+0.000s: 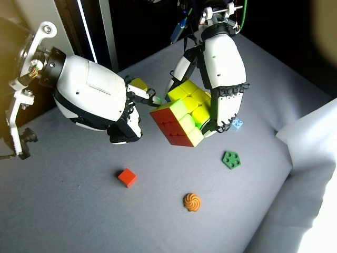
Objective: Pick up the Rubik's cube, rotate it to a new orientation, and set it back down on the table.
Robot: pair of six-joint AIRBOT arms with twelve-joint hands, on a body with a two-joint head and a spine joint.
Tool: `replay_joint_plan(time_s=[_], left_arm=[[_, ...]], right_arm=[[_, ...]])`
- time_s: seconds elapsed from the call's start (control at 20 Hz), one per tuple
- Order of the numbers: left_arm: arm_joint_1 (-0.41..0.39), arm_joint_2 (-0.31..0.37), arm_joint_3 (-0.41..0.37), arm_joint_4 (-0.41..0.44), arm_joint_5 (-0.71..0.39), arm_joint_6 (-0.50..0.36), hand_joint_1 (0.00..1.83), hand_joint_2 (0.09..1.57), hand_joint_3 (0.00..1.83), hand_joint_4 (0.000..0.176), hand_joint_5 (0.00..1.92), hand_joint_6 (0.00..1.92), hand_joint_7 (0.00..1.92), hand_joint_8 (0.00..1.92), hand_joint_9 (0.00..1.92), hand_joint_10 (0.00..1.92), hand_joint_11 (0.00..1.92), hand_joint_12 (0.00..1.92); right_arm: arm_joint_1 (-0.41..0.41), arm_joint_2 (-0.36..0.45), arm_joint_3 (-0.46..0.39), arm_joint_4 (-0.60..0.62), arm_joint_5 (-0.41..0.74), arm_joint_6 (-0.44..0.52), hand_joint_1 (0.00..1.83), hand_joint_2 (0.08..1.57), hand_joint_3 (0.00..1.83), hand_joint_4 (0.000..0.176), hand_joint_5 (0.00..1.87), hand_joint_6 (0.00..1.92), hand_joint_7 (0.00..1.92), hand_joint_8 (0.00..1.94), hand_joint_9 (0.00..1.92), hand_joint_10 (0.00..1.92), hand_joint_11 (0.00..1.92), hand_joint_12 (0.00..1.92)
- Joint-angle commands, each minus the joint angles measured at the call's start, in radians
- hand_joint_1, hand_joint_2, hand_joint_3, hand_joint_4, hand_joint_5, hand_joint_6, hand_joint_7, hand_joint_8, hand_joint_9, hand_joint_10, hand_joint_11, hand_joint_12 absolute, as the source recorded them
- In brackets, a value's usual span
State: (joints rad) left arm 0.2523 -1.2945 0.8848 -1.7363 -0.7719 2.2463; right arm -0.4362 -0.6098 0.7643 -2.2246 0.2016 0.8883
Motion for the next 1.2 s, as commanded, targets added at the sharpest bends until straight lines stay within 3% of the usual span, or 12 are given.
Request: replay_joint_plan(time_s=[0.0, 0.05, 0.4, 0.5, 0.55, 0.6, 0.7, 0.75, 0.8, 0.85, 0.95, 1.15], left_arm=[[-0.019, -0.003, -0.001, 0.066, 0.017, -0.008, 1.34, 1.23, 0.00, 0.000, 0.82, 1.02, 0.70, 1.47, 0.69, 1.61, 0.53, 1.61], [-0.019, -0.003, -0.001, 0.066, 0.017, -0.008, 1.34, 1.23, 0.00, 0.000, 0.82, 1.04, 0.68, 1.48, 0.68, 1.62, 0.53, 1.60], [-0.018, -0.003, -0.002, 0.066, 0.017, -0.008, 1.33, 1.25, 0.00, 0.000, 0.79, 1.06, 0.64, 1.55, 0.66, 1.65, 0.53, 1.61], [-0.017, -0.003, -0.003, 0.066, 0.017, -0.008, 1.33, 1.25, 0.00, 0.000, 0.79, 1.05, 0.67, 1.53, 0.65, 1.65, 0.51, 1.64], [-0.017, -0.003, -0.003, 0.066, 0.017, -0.008, 1.34, 1.23, 0.00, 0.000, 0.81, 1.02, 0.68, 1.50, 0.68, 1.63, 0.52, 1.62], [-0.017, -0.002, -0.003, 0.066, 0.017, -0.008, 1.34, 1.24, 0.00, 0.000, 0.81, 1.02, 0.67, 1.51, 0.67, 1.63, 0.52, 1.62], [-0.017, -0.002, -0.004, 0.066, 0.017, -0.008, 1.33, 1.25, 0.00, 0.000, 0.80, 1.04, 0.66, 1.54, 0.64, 1.66, 0.50, 1.63], [-0.017, -0.002, -0.004, 0.066, 0.017, -0.008, 1.33, 1.25, 0.00, 0.000, 0.80, 1.03, 0.65, 1.54, 0.64, 1.67, 0.50, 1.64], [-0.017, -0.002, -0.004, 0.066, 0.017, -0.008, 1.33, 1.25, 0.00, 0.000, 0.79, 1.07, 0.65, 1.56, 0.63, 1.66, 0.48, 1.63], [-0.018, -0.002, -0.004, 0.066, 0.017, -0.008, 1.33, 1.25, 0.00, 0.000, 0.79, 1.08, 0.64, 1.56, 0.63, 1.67, 0.48, 1.63], [-0.019, -0.002, -0.004, 0.066, 0.017, -0.008, 1.33, 1.25, 0.00, 0.000, 0.79, 1.06, 0.64, 1.54, 0.64, 1.67, 0.48, 1.64], [-0.021, -0.002, -0.005, 0.066, 0.017, -0.008, 1.33, 1.25, 0.00, 0.000, 0.79, 1.05, 0.65, 1.55, 0.63, 1.68, 0.49, 1.64]], right_arm=[[0.002, -0.003, 0.009, 0.003, -0.096, -0.005, 1.45, 0.91, 0.72, 0.176, 0.00, 0.00, 0.69, 1.65, 0.72, 1.82, 0.58, 1.92], [-0.002, -0.010, 0.013, 0.003, -0.101, -0.005, 1.36, 0.95, 0.63, 0.176, 0.00, 0.00, 0.73, 1.61, 0.77, 1.90, 0.58, 1.92], [-0.009, -0.047, 0.029, 0.002, -0.139, -0.011, 1.33, 1.02, 0.44, 0.176, 0.00, 0.00, 0.74, 1.53, 0.77, 1.92, 0.56, 1.92], [-0.009, -0.062, 0.033, 0.002, -0.154, -0.014, 1.33, 1.03, 0.44, 0.176, 0.00, 0.00, 0.73, 1.54, 0.76, 1.92, 0.54, 1.92], [-0.009, -0.069, 0.036, 0.002, -0.161, -0.014, 1.45, 0.96, 0.65, 0.176, 0.00, 0.00, 0.65, 1.67, 0.67, 1.86, 0.53, 1.92], [-0.009, -0.072, 0.037, 0.002, -0.163, -0.015, 1.48, 0.93, 0.73, 0.176, 0.00, 0.00, 0.65, 1.70, 0.67, 1.84, 0.53, 1.92], [-0.009, -0.079, 0.040, 0.002, -0.168, -0.015, 1.34, 0.97, 0.56, 0.176, 0.00, 0.00, 0.75, 1.55, 0.80, 1.92, 0.61, 1.92], [-0.010, -0.083, 0.043, 0.002, -0.172, -0.017, 1.46, 0.88, 0.72, 0.176, 0.00, 0.00, 0.74, 1.58, 0.74, 1.79, 0.60, 1.92], [-0.010, -0.085, 0.046, 0.002, -0.174, -0.017, 1.49, 0.85, 0.80, 0.176, 0.00, 0.00, 0.74, 1.61, 0.72, 1.78, 0.61, 1.92], [-0.011, -0.088, 0.050, 0.002, -0.177, -0.017, 1.37, 0.93, 0.66, 0.176, 0.00, 0.00, 0.74, 1.59, 0.81, 1.89, 0.64, 1.92], [-0.012, -0.091, 0.055, 0.002, -0.178, -0.017, 1.33, 0.98, 0.54, 0.176, 0.00, 0.00, 0.75, 1.55, 0.83, 1.92, 0.65, 1.92], [-0.017, -0.095, 0.061, 0.002, -0.180, -0.017, 1.32, 1.00, 0.55, 0.176, 0.00, 0.00, 0.72, 1.60, 0.84, 1.92, 0.64, 1.92]])
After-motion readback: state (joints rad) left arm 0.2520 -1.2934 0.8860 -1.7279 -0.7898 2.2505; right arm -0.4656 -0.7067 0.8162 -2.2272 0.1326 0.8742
